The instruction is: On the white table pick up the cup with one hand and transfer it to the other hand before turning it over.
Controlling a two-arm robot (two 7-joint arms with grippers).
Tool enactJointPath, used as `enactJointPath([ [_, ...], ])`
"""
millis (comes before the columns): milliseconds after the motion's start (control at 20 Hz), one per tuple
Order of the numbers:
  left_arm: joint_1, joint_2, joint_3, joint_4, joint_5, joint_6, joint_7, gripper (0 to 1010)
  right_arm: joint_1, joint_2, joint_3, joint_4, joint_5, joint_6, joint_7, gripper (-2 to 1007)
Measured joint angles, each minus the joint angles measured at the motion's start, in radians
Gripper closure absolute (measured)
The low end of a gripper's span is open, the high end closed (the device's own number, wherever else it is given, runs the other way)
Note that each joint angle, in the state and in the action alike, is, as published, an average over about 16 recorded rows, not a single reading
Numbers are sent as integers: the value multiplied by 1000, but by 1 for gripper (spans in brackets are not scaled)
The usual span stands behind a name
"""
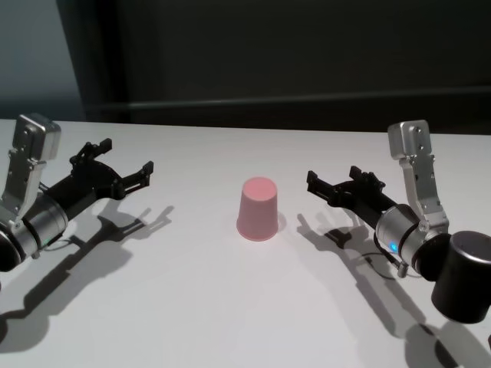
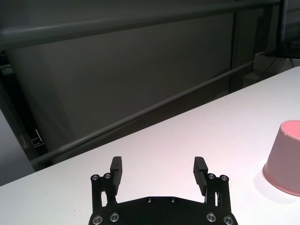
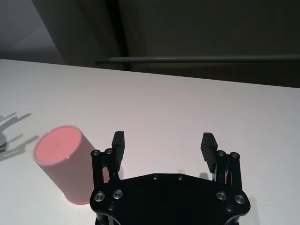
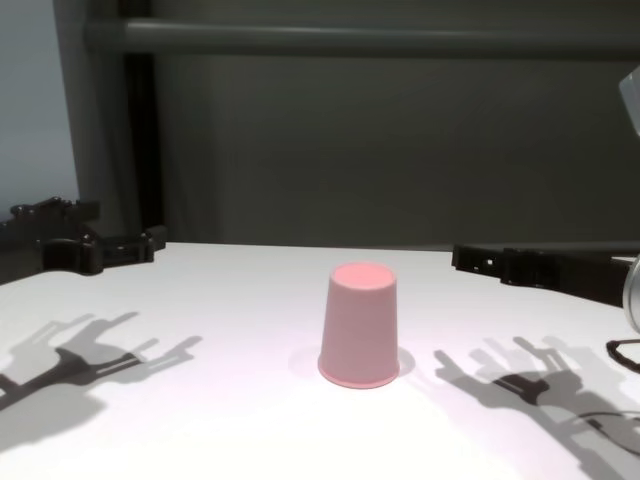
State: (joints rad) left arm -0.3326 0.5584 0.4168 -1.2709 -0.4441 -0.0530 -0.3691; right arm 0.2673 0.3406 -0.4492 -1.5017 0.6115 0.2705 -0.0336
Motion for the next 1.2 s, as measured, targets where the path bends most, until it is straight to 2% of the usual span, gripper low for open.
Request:
enactJointPath([
  [1200, 0, 0, 0, 0, 0, 0, 0, 9, 2, 1, -3, -1, 0, 1, -1, 5],
])
